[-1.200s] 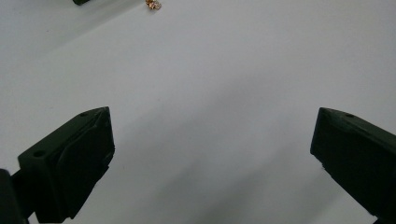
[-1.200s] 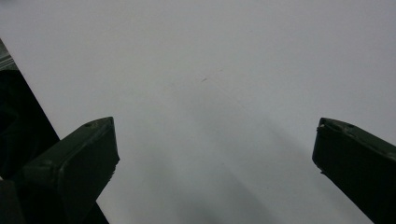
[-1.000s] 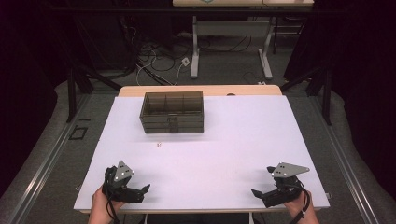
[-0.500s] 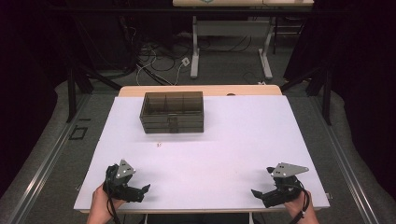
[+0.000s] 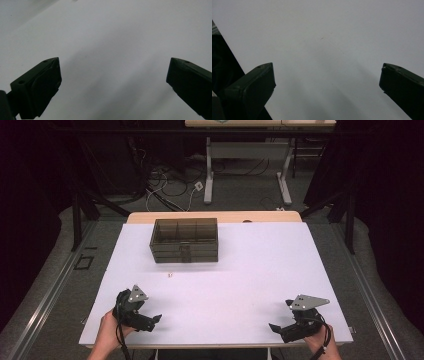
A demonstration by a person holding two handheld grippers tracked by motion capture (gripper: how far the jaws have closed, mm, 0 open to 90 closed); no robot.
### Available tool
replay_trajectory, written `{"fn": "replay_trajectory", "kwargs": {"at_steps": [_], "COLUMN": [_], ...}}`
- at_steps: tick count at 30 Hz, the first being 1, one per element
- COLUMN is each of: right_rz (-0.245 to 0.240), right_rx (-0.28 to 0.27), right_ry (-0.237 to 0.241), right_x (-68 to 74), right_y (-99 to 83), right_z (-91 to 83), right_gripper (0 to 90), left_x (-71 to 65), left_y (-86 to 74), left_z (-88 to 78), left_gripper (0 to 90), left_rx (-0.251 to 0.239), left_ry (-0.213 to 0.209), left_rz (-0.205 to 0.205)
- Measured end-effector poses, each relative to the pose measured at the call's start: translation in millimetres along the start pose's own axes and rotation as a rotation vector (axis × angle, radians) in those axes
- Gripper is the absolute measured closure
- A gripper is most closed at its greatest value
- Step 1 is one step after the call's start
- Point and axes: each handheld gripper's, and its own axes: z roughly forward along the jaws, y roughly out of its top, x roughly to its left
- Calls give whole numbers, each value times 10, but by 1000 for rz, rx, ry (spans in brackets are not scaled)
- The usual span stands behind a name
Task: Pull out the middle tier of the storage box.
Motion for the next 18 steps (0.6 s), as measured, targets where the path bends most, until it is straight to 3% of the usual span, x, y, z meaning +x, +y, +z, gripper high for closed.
{"fn": "replay_trajectory", "kwargs": {"at_steps": [12,18], "right_rz": [-2,-5], "right_rx": [11,23], "right_ry": [-4,-2], "right_x": [13,11], "right_y": [-6,-4], "right_z": [24,17], "right_gripper": [0,0], "left_x": [122,174], "left_y": [121,199], "left_z": [27,34], "left_gripper": [0,0], "left_rx": [43,40], "left_ry": [-10,-13], "left_rz": [-1,-16]}}
